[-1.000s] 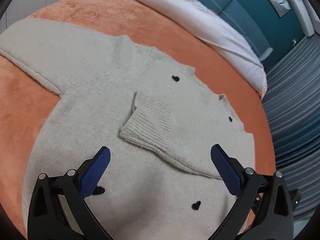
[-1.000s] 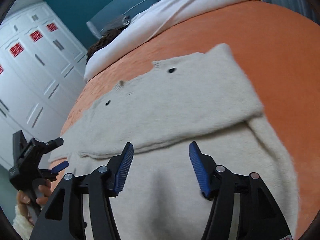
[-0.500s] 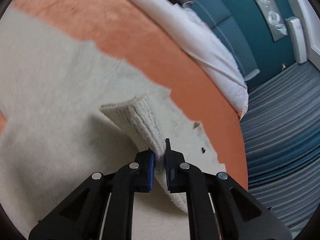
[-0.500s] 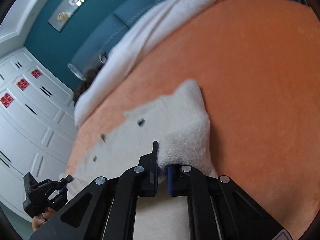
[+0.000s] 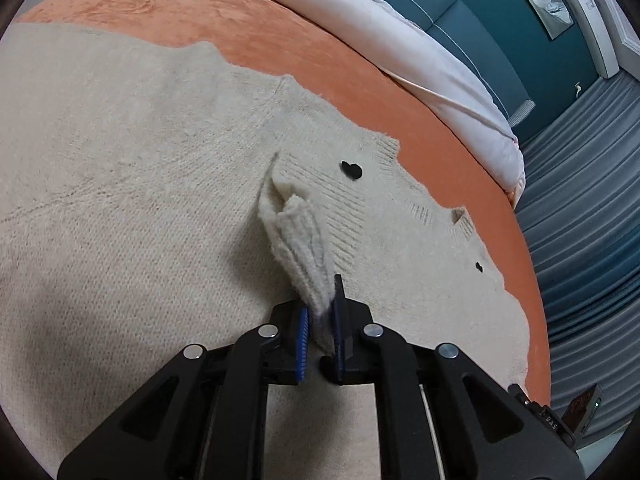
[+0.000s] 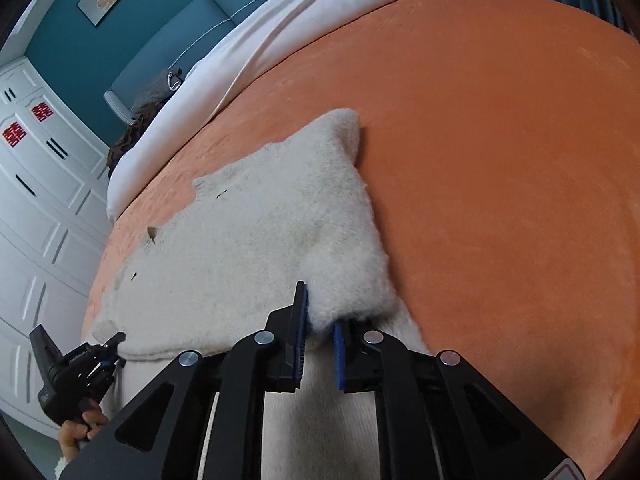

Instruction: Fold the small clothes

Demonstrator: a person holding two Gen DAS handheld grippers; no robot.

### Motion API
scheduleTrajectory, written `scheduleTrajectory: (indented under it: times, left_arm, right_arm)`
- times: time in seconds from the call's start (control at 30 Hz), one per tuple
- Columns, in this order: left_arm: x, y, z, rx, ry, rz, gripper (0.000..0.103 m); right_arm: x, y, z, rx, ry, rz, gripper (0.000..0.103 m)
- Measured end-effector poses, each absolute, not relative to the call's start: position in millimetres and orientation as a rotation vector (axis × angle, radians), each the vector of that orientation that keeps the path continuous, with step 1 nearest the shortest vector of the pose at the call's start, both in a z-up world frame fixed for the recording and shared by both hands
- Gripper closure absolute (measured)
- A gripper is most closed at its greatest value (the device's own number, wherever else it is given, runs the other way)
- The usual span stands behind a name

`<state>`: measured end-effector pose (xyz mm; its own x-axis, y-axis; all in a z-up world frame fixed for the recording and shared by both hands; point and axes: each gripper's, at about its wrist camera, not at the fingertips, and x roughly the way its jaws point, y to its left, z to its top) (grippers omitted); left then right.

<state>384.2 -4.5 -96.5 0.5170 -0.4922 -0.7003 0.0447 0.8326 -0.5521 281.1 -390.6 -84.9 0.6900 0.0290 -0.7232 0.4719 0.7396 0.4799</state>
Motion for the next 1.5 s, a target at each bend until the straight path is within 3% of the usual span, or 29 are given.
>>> scheduleTrajectory:
  times: [0.1, 0.13, 0.23, 0.3, 0.37, 0.4, 0.5, 0.63, 0.67, 0.77, 0.83, 0.9, 1.07, 1.2, 1.27, 1.3, 1.37, 1.5]
  left_arm:
    - [381.4, -7.7, -94.0, -0.466, 0.969, -0.345, 0.093]
    - [381.8, -9.8, -93.7, -0.455, 0.962, -0.345, 0.093]
    - [381.2, -6.9, -98.0, -0.468, 0.954, -0.337, 0.092]
    - [380.5, -5.3, -98.8, -0.481, 0.953, -0.333, 0.092]
    - [378.9, -2.7, -99.8, -0.482, 0.952, -0.333, 0.092]
    - [379.2, -2.7, -99.5, -0.481, 0.953, -0.335, 0.092]
    - [379.3, -1.0, -102.1, -0.483, 0.945, -0.348, 0.091]
    - [379.0, 16.3, -103.9, -0.593, 0.950, -0.384, 0.089]
    - [377.8, 21.3, -100.2, -0.607, 0.954, -0.378, 0.087]
    - [365.8, 69.2, -71.7, -0.658, 0.875, -0.328, 0.058]
    - [362.0, 124.1, -54.7, -0.681, 0.814, -0.223, 0.026]
    - [362.9, 191.3, -47.2, -0.703, 0.774, -0.044, 0.015]
    - [376.2, 354.7, -65.2, -0.838, 0.753, 0.357, 0.015]
    - [391.3, 411.0, -73.8, -0.927, 0.703, 0.405, 0.020]
    - [407.7, 411.1, -72.0, -0.879, 0.718, 0.388, 0.053]
    - [420.7, 409.2, -74.2, -0.870, 0.758, 0.339, 0.095]
    - [433.7, 400.3, -69.6, -0.870, 0.783, 0.300, 0.097]
    - [441.0, 316.6, 8.6, -0.649, 0.655, 0.073, 0.097]
  right_arm:
    - [257.2, -384.7, -57.2, 0.645, 0.701, -0.406, 0.092]
    - [249.3, -385.3, -51.9, 0.592, 0.680, -0.438, 0.083]
    - [287.2, -376.1, -34.1, 0.511, 0.689, -0.333, 0.083]
    - [333.5, -367.1, -46.4, 0.457, 0.782, -0.222, 0.086]
    - [354.6, -377.7, -72.6, 0.428, 0.877, -0.270, 0.101]
    - [357.7, -392.2, -83.9, 0.465, 0.896, -0.329, 0.103]
    - [336.7, -412.1, -80.0, 0.633, 0.826, -0.366, 0.103]
    - [339.4, -367.8, -86.1, 0.243, 0.901, -0.444, 0.102]
    - [337.2, -358.8, -79.1, 0.204, 0.898, -0.462, 0.097]
    - [320.2, -331.0, -53.2, 0.294, 0.872, -0.360, 0.087]
    - [306.0, -309.3, -48.6, 0.365, 0.874, -0.271, 0.074]
    - [287.5, -286.5, -51.7, 0.394, 0.899, -0.221, 0.072]
    - [250.6, -226.7, -74.6, 0.415, 1.000, -0.144, 0.070]
    - [236.5, -197.4, -81.1, 0.381, 1.010, -0.168, 0.056]
    - [237.2, -193.9, -80.1, 0.401, 1.020, -0.176, 0.051]
    - [233.3, -194.6, -80.0, 0.409, 1.022, -0.180, 0.051]
    - [234.3, -197.3, -79.4, 0.428, 1.026, -0.179, 0.050]
    - [237.5, -204.4, -80.4, 0.476, 1.014, -0.171, 0.050]
